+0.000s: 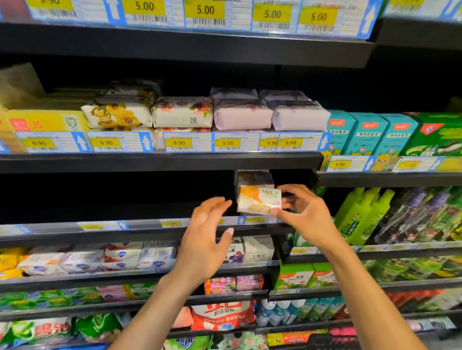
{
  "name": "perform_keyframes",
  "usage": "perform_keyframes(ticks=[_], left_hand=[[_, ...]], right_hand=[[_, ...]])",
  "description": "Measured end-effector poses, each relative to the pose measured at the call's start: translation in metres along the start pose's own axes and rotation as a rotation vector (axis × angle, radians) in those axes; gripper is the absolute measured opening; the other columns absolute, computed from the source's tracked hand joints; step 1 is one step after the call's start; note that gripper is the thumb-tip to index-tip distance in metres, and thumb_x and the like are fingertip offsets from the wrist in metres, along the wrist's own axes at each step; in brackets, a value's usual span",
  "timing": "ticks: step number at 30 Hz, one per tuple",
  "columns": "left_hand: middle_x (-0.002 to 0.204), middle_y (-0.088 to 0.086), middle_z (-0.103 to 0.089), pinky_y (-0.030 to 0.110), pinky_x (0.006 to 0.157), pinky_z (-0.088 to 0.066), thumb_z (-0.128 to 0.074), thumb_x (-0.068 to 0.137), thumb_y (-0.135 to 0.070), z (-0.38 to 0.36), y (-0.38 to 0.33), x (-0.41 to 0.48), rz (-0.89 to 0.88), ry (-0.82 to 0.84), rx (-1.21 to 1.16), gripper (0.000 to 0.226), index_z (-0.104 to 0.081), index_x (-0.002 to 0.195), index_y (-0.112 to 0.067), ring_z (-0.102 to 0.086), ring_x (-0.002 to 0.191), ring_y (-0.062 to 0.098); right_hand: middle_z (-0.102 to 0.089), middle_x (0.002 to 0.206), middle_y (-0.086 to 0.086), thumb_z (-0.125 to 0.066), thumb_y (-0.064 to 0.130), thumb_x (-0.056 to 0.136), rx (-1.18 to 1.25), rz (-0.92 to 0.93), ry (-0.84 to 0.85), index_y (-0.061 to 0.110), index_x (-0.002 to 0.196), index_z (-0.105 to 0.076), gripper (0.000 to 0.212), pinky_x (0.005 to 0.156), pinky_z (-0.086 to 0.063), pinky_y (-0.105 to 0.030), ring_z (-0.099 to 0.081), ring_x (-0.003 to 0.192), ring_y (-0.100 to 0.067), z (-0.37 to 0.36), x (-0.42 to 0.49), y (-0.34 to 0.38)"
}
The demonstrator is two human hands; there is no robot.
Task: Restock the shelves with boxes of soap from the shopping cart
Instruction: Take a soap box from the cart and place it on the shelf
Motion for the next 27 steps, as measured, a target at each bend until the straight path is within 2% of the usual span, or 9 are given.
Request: perform_keyframes(ticks=[3,6,11,17,21,24,27], left_hand=[[0.151,-0.002,-0.043,0.043,0.123,-0.023,-0.057,0.093,-0.03,-0.01,0.013,-0.002,-0.21,0.073,0.373,0.058,-0.044,0.149,-0.021,-0.034,0.144,0.018],[0.155,-0.001,-0.042,0.054,0.122,-0.02,-0.051,0.092,-0.035,-0.019,0.023,-0.008,-0.253,0.175,0.542,0.065,-0.035,0.154,-0.021,-0.032,0.147,0.023],[0.162,-0.001,-0.033,0.053,0.123,-0.02,-0.051,0.091,-0.035,-0.023,0.034,-0.012,-0.299,0.223,0.632,0.074,-0.026,0.159,-0.019,-0.03,0.149,0.023],[0.163,0.0,-0.031,0.051,0.123,-0.02,-0.054,0.088,-0.034,-0.023,0.037,-0.012,-0.325,0.227,0.64,0.08,-0.022,0.16,-0.021,-0.028,0.15,0.023],[0.164,0.0,-0.029,0.051,0.124,-0.019,-0.054,0.088,-0.034,-0.022,0.037,-0.012,-0.315,0.248,0.651,0.081,-0.02,0.16,-0.022,-0.026,0.15,0.023],[0.163,0.0,-0.03,0.051,0.124,-0.019,-0.056,0.088,-0.033,-0.017,0.03,-0.011,-0.295,0.264,0.649,0.079,-0.023,0.158,-0.022,-0.025,0.151,0.021],[0.161,0.004,-0.034,0.052,0.123,-0.021,-0.059,0.087,-0.028,-0.015,0.019,-0.018,-0.324,0.249,0.598,0.072,-0.036,0.154,-0.016,-0.027,0.15,0.024]], right_hand=[[-0.074,0.103,-0.006,-0.087,0.014,0.08,-0.029,-0.066,0.023,0.025,0.12,-0.069,0.046,0.085,-0.057,-0.029,-0.071,0.095,-0.017,0.005,0.014,-0.011],[-0.076,0.099,-0.004,-0.087,0.018,0.08,-0.049,-0.127,0.048,0.029,0.118,-0.068,0.044,0.081,-0.057,-0.024,-0.071,0.093,-0.016,0.005,0.022,-0.019],[-0.073,0.107,-0.014,-0.086,0.018,0.083,-0.057,-0.142,0.061,0.03,0.121,-0.067,0.044,0.087,-0.059,-0.025,-0.069,0.093,-0.014,0.005,0.025,-0.026],[-0.072,0.118,-0.003,-0.082,0.026,0.087,-0.106,-0.132,0.081,0.031,0.13,-0.061,0.048,0.096,-0.058,-0.03,-0.069,0.107,-0.013,0.003,0.023,-0.027],[-0.068,0.126,0.007,-0.083,0.034,0.086,-0.146,-0.107,0.073,0.024,0.141,-0.057,0.062,0.1,-0.056,-0.035,-0.067,0.112,-0.007,0.003,0.014,-0.024],[-0.062,0.136,0.009,-0.082,0.035,0.086,-0.25,-0.062,-0.031,0.022,0.143,-0.056,0.064,0.103,-0.05,-0.029,-0.061,0.118,-0.005,0.006,-0.007,-0.018],[-0.059,0.135,0.003,-0.077,0.033,0.09,-0.408,0.008,-0.178,0.017,0.139,-0.058,0.055,0.101,-0.046,-0.029,-0.058,0.119,-0.01,0.01,-0.044,-0.013]])
Point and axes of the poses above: each hand's wrist, its own x-axis towards the middle knuckle, its own z-axis out of the back of the hand, y = z × x, the point moved 3 cm from there along x, towards the middle knuckle
